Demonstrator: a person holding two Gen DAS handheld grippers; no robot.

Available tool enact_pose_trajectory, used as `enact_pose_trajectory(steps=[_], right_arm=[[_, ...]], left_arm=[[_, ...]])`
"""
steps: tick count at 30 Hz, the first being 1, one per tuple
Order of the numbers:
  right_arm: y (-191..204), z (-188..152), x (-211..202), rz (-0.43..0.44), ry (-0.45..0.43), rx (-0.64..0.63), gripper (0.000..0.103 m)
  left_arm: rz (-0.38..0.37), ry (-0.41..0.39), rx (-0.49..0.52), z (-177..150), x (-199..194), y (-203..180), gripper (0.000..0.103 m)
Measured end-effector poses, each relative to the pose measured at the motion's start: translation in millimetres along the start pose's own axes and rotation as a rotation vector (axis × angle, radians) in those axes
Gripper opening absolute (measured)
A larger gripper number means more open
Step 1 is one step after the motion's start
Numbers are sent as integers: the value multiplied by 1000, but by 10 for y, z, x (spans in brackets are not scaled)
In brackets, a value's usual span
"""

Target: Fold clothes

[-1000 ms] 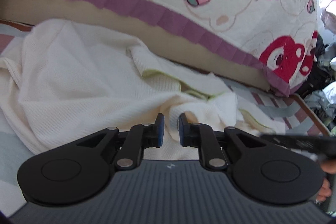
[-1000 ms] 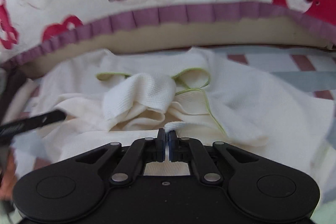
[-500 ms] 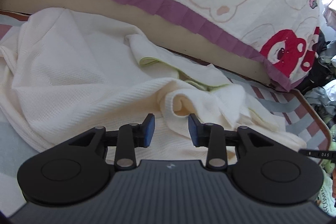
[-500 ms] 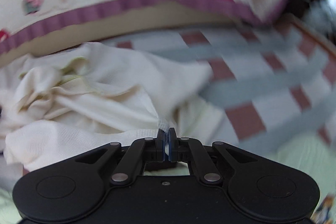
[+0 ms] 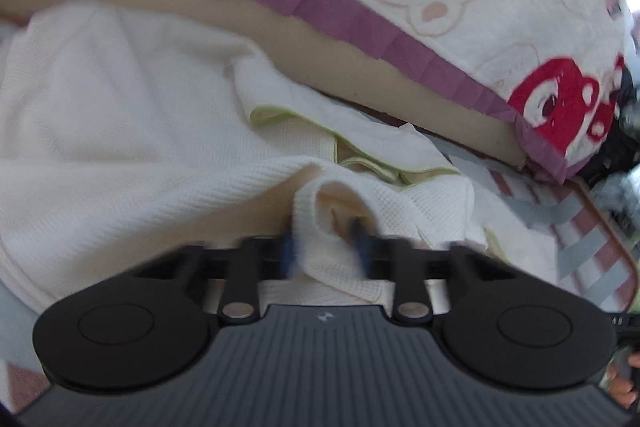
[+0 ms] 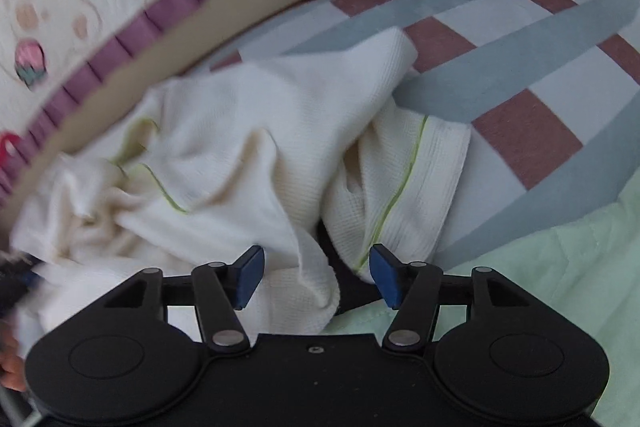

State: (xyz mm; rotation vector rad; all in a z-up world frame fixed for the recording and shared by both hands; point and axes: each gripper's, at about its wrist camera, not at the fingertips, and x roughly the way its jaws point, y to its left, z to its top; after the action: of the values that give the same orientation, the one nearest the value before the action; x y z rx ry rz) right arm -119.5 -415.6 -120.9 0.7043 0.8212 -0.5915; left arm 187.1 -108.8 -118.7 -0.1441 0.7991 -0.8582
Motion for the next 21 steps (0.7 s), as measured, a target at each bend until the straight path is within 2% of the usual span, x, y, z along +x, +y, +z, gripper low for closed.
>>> enact_pose_trajectory(steps=[1,2,4,7,11,13,17,21], right_arm=[[69,-27,-20,22,-19,-72,14],[138,-54,-39,43,-38,-143,5],[244,-80,-204,44,-108,-252,4],[300,-13,-557,30,-202,-328,4],[297,130,-1103,14,-303,-401,3],[306,199,-1353,18,-327,-436,3],[456,247,-1856,61,-376,-563,2],[653,291,-2470,117,-475,-645,2]], left_arm=[[14,-17,52,-2,-57,-58,5],[28,-35,86,10,-149,-108,4],[50,-77,114,67,-403,-171,4],[79,-153,86,162,-874,-146,4],[157,-253,89,88,-1617,-67,4],[199,-271,105,15,-1986,-44,4],[258,-255,148,-89,-2593,-58,4],[327,-291,264,-52,-3225,-268,2]])
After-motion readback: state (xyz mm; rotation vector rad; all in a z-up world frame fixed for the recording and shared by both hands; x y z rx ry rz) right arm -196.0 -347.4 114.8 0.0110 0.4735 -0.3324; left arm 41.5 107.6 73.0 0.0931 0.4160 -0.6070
